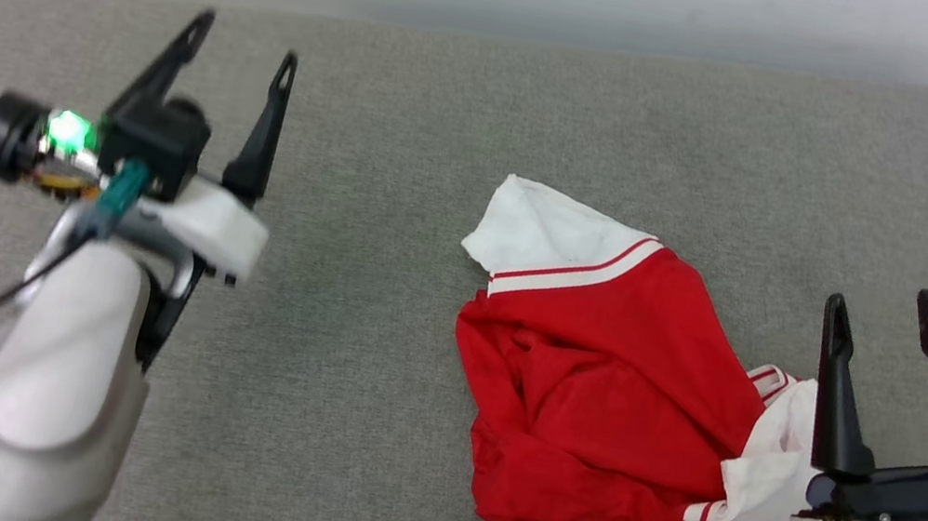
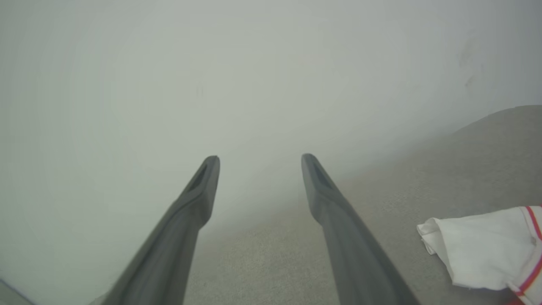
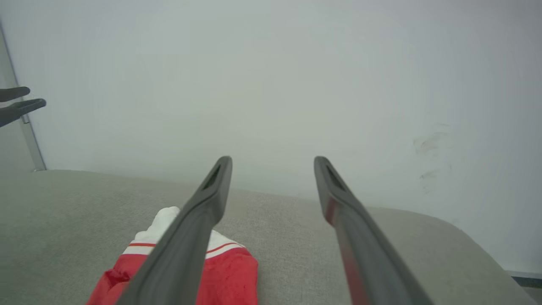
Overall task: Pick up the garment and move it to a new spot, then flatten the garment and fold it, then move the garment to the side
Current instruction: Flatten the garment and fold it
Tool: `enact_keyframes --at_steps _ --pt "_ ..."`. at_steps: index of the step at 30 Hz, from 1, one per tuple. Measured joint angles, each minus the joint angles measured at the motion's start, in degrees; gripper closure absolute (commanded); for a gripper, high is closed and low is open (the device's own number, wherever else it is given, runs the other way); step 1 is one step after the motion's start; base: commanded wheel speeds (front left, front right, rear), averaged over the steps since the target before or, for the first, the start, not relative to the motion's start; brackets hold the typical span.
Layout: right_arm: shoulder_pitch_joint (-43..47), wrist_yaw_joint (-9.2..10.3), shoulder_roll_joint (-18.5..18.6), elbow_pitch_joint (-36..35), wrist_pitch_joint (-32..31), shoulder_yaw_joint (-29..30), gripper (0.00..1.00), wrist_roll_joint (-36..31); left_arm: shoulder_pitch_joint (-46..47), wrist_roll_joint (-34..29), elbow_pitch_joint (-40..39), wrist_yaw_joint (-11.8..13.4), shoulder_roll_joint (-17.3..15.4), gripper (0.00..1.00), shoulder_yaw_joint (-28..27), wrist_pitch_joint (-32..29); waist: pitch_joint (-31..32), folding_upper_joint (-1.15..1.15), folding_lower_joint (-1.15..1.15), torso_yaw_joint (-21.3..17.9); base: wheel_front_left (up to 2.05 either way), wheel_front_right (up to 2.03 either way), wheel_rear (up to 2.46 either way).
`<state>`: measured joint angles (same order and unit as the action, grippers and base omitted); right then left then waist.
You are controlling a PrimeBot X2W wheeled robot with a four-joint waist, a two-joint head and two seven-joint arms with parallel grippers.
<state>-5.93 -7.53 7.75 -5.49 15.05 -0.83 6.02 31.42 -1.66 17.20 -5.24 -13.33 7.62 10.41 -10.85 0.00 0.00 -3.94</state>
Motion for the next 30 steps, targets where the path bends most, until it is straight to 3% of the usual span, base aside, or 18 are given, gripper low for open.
enact_keyframes --at_steps 7,9,20,30 --pt "2.0 0.01 -3.4 -3.6 0.0 0.1 0.0 0.1 15.4 0.9 4.3 -1.9 -2.4 0.0 7.3 -8.8 -3.9 0.0 0.0 -2.1 0.0 0.0 0.0" --pt "2.0 0.01 -3.9 -4.2 0.0 0.1 0.0 0.2 20.1 3.1 6.1 -2.1 -3.5 0.0 11.7 -12.1 -5.1 0.0 0.0 -2.8 0.0 0.0 0.0" --pt "-0.3 0.01 -4.6 -6.3 0.0 -1.5 0.0 -0.2 41.9 29.2 9.9 -2.2 -9.6 0.0 42.0 -38.0 -10.9 0.0 0.0 -7.6 0.0 0.0 0.0" --pt "-5.0 0.01 -4.7 -5.8 0.0 -5.2 0.0 -0.2 51.4 49.5 8.7 -2.2 -14.8 0.0 60.0 -61.7 -16.6 0.0 0.01 -12.2 0.0 0.0 0.0"
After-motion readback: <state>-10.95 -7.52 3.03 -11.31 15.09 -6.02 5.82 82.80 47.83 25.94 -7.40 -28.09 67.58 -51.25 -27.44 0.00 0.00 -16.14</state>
